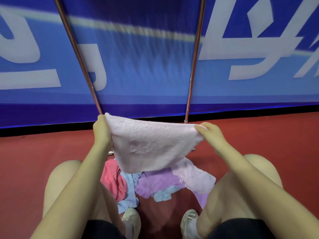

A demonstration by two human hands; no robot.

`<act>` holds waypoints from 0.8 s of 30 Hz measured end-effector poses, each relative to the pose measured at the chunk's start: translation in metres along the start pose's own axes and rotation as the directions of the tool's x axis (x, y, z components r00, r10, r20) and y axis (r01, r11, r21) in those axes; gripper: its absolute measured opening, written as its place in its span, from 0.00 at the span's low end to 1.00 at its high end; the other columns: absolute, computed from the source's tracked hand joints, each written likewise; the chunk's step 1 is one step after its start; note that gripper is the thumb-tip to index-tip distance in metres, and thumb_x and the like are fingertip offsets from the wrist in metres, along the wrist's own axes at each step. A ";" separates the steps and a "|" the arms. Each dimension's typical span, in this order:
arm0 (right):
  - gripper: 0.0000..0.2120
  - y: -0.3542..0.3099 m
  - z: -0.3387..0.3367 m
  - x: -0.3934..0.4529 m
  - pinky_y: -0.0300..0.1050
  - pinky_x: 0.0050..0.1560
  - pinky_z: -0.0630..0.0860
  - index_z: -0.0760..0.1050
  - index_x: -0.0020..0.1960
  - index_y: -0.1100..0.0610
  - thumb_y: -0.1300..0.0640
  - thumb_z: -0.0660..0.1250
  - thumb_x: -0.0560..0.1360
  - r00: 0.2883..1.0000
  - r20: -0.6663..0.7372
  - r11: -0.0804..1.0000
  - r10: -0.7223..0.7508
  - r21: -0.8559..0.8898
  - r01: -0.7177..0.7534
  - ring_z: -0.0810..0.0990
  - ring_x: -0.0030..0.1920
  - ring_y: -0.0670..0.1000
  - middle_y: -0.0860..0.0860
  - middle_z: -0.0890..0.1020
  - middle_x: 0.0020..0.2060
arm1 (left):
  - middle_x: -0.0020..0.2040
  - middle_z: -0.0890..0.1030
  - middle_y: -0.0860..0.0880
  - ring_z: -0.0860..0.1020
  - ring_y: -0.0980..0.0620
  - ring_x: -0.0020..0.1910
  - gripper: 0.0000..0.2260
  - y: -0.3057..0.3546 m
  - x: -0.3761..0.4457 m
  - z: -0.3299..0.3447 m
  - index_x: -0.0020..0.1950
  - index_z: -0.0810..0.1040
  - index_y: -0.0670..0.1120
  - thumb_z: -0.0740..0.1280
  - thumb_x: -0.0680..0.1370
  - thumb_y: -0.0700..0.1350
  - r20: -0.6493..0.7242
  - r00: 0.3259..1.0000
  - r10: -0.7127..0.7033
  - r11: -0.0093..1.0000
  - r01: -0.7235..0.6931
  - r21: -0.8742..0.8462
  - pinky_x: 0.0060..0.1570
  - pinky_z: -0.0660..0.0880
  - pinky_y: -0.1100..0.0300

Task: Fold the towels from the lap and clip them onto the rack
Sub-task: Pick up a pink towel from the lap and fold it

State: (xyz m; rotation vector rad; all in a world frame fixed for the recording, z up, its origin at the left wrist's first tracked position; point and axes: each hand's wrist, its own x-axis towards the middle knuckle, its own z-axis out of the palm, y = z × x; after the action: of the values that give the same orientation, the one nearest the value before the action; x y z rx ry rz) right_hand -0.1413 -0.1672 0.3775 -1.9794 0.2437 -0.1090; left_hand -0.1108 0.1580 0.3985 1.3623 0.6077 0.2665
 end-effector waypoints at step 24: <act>0.12 -0.009 0.032 -0.005 0.41 0.42 0.70 0.80 0.50 0.60 0.62 0.57 0.77 0.995 -0.063 0.997 0.077 -0.026 -0.079 0.77 0.47 0.52 0.55 0.82 0.48 | 0.29 0.63 0.53 0.59 0.52 0.30 0.17 -0.032 -0.014 0.019 0.30 0.67 0.50 0.63 0.76 0.54 0.164 0.983 -0.077 0.990 0.056 0.130 0.32 0.57 0.56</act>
State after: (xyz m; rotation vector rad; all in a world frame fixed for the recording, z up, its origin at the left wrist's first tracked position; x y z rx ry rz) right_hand -0.1386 -0.1339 0.3732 -1.9942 0.3642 -0.1169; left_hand -0.1166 0.1282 0.3727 1.4652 0.5336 0.0584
